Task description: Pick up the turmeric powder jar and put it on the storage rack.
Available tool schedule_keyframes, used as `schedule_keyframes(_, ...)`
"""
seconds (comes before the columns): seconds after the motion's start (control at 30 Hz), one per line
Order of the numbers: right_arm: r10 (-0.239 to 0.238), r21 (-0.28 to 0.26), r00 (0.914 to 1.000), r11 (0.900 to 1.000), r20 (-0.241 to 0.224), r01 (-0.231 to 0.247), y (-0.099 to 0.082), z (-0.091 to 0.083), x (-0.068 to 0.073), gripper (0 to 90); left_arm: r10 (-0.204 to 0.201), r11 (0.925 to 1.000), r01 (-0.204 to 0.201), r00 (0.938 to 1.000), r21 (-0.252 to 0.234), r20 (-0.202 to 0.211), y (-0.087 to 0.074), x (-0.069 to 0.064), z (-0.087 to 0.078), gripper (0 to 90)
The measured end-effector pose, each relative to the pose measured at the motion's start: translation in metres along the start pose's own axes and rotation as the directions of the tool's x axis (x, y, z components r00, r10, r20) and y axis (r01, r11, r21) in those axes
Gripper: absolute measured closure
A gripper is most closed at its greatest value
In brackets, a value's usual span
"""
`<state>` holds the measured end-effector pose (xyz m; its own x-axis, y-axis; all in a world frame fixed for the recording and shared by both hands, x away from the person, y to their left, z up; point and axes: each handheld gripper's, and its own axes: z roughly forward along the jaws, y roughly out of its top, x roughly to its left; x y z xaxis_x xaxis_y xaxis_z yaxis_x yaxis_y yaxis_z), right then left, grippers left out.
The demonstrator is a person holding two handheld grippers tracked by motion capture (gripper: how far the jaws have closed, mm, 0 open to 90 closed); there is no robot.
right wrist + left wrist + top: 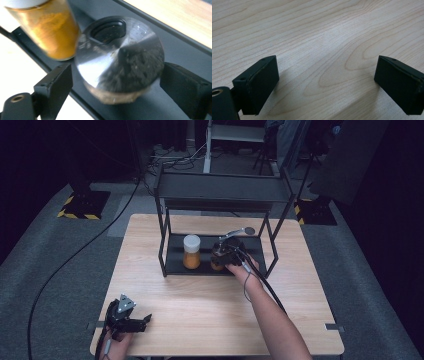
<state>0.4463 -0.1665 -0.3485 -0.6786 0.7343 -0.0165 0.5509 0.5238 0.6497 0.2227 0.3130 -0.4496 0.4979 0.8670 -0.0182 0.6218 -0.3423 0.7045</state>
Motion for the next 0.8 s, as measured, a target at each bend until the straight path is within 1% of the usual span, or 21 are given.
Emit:
schedule_keyframes(0.07,-0.018,-0.008,0.9998,0.9998,0.009,0.018,-0.001,-0.009,0.003,9.8,0.0,1.0,0.0,1.0,0.0,-0.001,0.0,0.0,0.0,5.8)
schedule_keyframes(0.23,-0.037,-0.044,0.9993,0.9983,0.0,0.037,-0.008,-0.032,0.003,9.2,-0.001,1.0,0.001,1.0,0.002,-0.003,0.001,0.0,0.0,5.8)
schedule_keyframes(0.5,-0.042,-0.085,0.9991,0.9955,0.003,0.042,-0.021,-0.068,0.0,9.1,-0.001,1.0,0.001,1.0,0.001,-0.003,0.001,0.0,0.0,5.8)
schedule_keyframes(0.8,-0.056,-0.108,0.9984,0.9926,-0.002,0.056,-0.035,-0.098,0.0,9.1,-0.001,1.0,0.001,1.0,0.002,-0.004,0.001,0.0,0.0,5.8)
